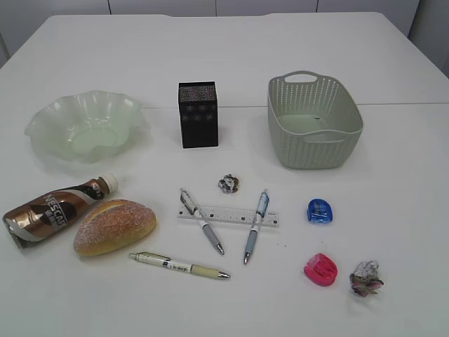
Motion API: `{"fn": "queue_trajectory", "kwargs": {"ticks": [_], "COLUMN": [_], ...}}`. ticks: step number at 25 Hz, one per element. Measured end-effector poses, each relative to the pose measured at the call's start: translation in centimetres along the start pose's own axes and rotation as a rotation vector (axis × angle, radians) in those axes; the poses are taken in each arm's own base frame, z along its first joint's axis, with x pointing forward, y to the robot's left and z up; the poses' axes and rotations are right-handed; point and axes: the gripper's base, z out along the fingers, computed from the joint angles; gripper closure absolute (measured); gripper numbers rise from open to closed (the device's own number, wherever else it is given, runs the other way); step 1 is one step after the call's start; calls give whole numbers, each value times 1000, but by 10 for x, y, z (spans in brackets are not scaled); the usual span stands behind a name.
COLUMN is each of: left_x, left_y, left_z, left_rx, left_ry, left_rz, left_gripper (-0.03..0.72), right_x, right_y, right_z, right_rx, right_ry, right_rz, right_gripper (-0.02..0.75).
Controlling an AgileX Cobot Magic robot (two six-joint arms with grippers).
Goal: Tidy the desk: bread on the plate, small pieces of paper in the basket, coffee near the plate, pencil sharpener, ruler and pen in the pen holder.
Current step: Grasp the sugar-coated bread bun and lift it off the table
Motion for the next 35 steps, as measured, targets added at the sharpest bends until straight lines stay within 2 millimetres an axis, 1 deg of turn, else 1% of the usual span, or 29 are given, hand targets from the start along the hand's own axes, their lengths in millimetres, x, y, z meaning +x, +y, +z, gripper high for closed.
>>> {"fn": "queue_trajectory", "kwargs": {"ticks": [10, 15, 20, 23, 25, 28, 35], "left_x": [0, -2, -10, -17, -25, -42, -96], "left_y": [0, 0, -1, -3, -3, -4, -4], "left_z": [0, 3, 19, 34, 41, 47, 52], "left_rx": [2, 2, 27, 66, 78, 88, 103], "left_ry": [0, 23, 135, 234, 281, 323, 405], "left_rz": [-1, -3, -29, -67, -82, -91, -62], "left_gripper": [123, 124, 125, 126, 127, 127, 128], "right_x": [0, 0, 0, 0, 0, 0, 0], "right_y": [0, 0, 0, 0, 0, 0, 0], "right_z": [0, 0, 0, 0, 0, 0, 0], "right_rx": [0, 0, 0, 0, 0, 0, 0], "right_ry": [0, 0, 0, 0, 0, 0, 0], "right_rz": [0, 0, 0, 0, 0, 0, 2], "right_gripper": [372, 372, 372, 372, 372, 372, 372]}}
